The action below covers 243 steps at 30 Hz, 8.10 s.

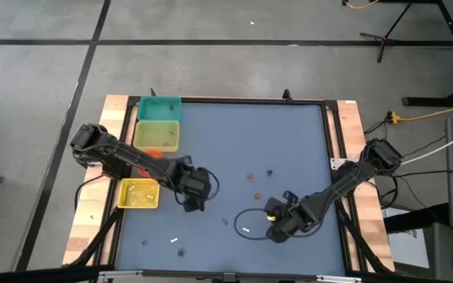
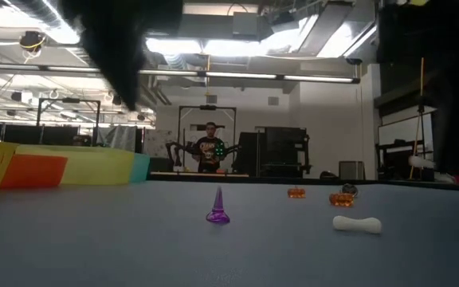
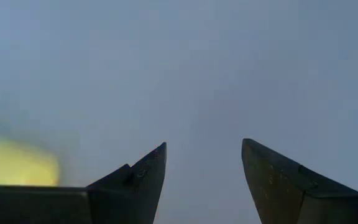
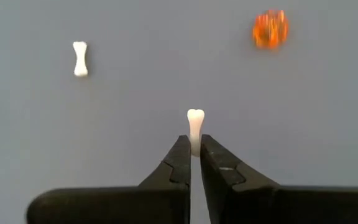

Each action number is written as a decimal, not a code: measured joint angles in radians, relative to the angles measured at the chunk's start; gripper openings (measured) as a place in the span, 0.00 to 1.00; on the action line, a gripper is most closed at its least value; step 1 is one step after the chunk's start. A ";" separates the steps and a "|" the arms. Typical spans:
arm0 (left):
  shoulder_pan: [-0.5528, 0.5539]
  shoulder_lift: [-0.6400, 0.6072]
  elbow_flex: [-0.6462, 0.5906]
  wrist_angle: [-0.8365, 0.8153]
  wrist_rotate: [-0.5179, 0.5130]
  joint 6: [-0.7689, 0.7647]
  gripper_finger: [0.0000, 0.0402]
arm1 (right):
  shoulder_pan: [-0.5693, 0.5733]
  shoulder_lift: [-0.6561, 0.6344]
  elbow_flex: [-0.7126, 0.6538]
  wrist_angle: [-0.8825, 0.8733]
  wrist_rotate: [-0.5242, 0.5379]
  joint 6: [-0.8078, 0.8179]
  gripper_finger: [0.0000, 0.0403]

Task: Sort Halloween decoration
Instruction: Put the right white bone toy into the yellow basket

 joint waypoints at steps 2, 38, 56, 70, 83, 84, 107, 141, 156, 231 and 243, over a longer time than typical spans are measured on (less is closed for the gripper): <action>-0.009 0.001 0.000 0.117 0.007 0.028 0.48 | -0.026 0.000 0.000 0.023 0.015 -0.078 0.04; -0.026 0.005 0.000 0.646 -0.009 -0.398 0.48 | -0.116 -0.001 0.001 0.666 0.422 -0.903 0.04; -0.026 0.006 0.000 0.655 -0.009 -0.398 0.48 | -0.149 -0.002 0.001 0.693 0.404 -0.902 0.04; -0.026 0.006 0.000 0.654 -0.009 -0.398 0.41 | -0.149 -0.002 0.001 0.737 0.404 -0.899 0.04; -0.026 0.006 0.000 0.654 -0.005 -0.398 0.26 | -0.149 -0.002 0.001 0.737 0.404 -0.899 0.04; -0.026 0.006 0.000 0.654 -0.002 -0.398 0.25 | -0.149 -0.002 0.001 0.737 0.404 -0.899 0.04; -0.027 0.006 0.000 0.651 -0.001 -0.397 0.03 | -0.148 -0.002 0.001 0.734 0.400 -0.899 0.04; -0.021 0.006 -0.001 0.649 0.091 -0.394 0.01 | -0.148 -0.002 0.002 0.716 0.360 -0.899 0.43; -0.044 0.006 -0.001 0.089 0.504 -0.473 0.01 | -0.148 -0.002 0.002 0.476 -0.039 -0.899 0.46; -0.233 0.005 -0.002 -0.444 0.365 -0.686 0.33 | 0.020 0.229 0.001 0.567 0.134 -0.610 0.45; -0.233 0.005 -0.002 -0.444 0.364 -0.686 0.33 | 0.022 0.259 0.001 0.579 0.129 -0.610 0.45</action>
